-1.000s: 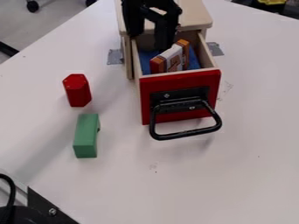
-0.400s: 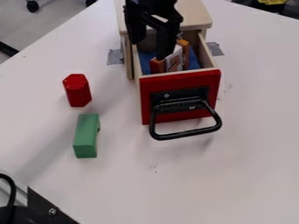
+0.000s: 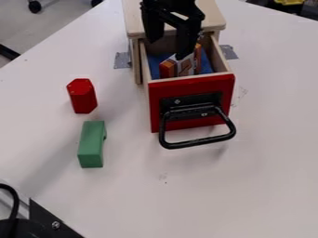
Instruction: Put the object out of the drawer
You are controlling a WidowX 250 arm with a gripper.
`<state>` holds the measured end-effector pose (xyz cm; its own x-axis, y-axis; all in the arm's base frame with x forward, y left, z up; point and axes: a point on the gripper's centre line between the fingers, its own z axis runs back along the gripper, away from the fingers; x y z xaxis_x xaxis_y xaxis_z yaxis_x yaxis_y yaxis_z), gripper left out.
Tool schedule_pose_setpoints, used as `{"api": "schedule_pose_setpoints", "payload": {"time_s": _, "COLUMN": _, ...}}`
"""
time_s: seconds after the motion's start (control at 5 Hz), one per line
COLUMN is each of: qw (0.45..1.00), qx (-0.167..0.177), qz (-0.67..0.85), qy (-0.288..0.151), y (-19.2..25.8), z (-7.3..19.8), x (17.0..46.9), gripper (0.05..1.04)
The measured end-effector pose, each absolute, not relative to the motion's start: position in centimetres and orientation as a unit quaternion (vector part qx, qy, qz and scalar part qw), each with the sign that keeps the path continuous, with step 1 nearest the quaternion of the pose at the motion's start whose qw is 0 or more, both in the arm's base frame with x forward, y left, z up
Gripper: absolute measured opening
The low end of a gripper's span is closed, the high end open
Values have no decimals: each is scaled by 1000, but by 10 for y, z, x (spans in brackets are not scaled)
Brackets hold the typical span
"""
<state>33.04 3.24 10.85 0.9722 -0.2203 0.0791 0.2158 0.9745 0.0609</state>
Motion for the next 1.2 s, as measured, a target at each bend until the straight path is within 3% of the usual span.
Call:
{"api": "schedule_pose_setpoints", "payload": {"time_s": 0.4, "qw": 993, "qx": 29, "qz": -102, "qy": -61, "y": 29, "z": 110, "x": 344, "gripper": 985}}
{"api": "schedule_pose_setpoints", "payload": {"time_s": 1.2, "qw": 992, "qx": 34, "qz": -116, "qy": -39, "y": 21, "z": 87, "x": 354, "gripper": 986}}
